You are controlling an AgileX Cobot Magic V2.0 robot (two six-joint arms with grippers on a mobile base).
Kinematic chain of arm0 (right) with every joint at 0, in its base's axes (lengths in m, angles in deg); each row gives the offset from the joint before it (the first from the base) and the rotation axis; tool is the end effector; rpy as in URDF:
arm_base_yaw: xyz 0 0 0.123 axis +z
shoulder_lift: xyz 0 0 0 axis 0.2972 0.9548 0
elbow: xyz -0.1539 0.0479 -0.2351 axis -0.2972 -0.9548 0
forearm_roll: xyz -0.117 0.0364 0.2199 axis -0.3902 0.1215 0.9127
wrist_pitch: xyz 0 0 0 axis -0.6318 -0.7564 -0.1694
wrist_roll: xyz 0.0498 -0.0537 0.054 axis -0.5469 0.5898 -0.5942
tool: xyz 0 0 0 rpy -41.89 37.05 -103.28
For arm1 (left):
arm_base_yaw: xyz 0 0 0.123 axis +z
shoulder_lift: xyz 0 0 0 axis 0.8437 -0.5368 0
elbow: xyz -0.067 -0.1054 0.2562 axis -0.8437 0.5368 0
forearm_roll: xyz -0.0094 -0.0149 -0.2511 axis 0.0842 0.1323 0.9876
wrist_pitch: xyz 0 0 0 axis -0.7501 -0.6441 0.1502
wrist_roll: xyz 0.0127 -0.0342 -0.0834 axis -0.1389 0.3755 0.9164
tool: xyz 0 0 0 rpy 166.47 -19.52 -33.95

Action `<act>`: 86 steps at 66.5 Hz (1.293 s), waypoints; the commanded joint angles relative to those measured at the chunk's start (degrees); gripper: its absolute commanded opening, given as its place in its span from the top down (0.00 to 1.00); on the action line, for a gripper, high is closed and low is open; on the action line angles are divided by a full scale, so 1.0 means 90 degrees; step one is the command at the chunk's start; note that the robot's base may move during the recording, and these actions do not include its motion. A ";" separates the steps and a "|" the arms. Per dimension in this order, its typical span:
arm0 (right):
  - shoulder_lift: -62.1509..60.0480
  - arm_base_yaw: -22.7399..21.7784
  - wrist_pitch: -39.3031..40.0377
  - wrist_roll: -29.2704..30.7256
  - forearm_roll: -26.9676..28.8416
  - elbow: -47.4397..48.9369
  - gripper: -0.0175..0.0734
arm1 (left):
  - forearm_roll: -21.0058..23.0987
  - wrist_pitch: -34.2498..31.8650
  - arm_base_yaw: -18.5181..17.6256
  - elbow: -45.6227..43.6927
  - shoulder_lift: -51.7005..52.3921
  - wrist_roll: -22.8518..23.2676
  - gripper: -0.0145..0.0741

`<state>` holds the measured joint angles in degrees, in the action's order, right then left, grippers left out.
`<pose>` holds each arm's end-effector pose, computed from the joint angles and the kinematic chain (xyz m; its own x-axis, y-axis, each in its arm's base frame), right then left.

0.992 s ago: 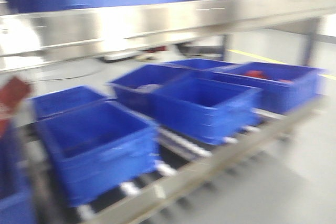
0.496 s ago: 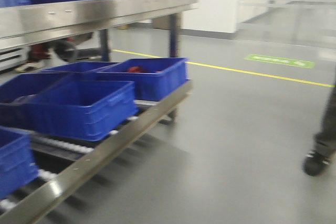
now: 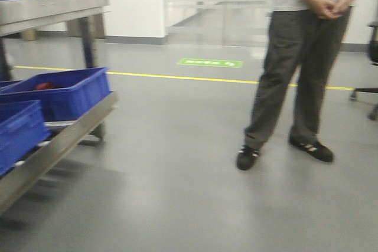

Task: Fetch blue bin and place on conveyor start
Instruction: 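Hold the bin with both grippers and drive away from the rack, then carry the bin with both grippers past the standing person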

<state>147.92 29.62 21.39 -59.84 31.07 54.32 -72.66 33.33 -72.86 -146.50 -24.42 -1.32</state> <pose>0.3058 0.0754 0.4669 -0.5745 0.0529 -0.8168 -0.1906 0.9618 0.1964 0.2827 -0.0785 0.4812 -0.5193 -0.0458 -0.8534 0.1807 0.9701 -0.1620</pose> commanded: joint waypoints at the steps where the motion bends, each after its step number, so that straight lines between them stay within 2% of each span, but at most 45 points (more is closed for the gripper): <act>1: -0.0072 -0.0031 0.0164 0.0125 -0.0136 0.0042 0.98 | 0.0012 -0.0364 0.0011 -0.0058 0.0086 -0.0074 0.96; 86: -0.0072 -0.0031 0.0164 0.0125 -0.0136 0.0042 0.98 | 0.0012 -0.0364 0.0011 -0.0058 0.0086 -0.0074 0.96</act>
<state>147.92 29.62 21.27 -59.84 31.05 54.32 -72.66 33.24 -72.86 -146.50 -24.42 -1.32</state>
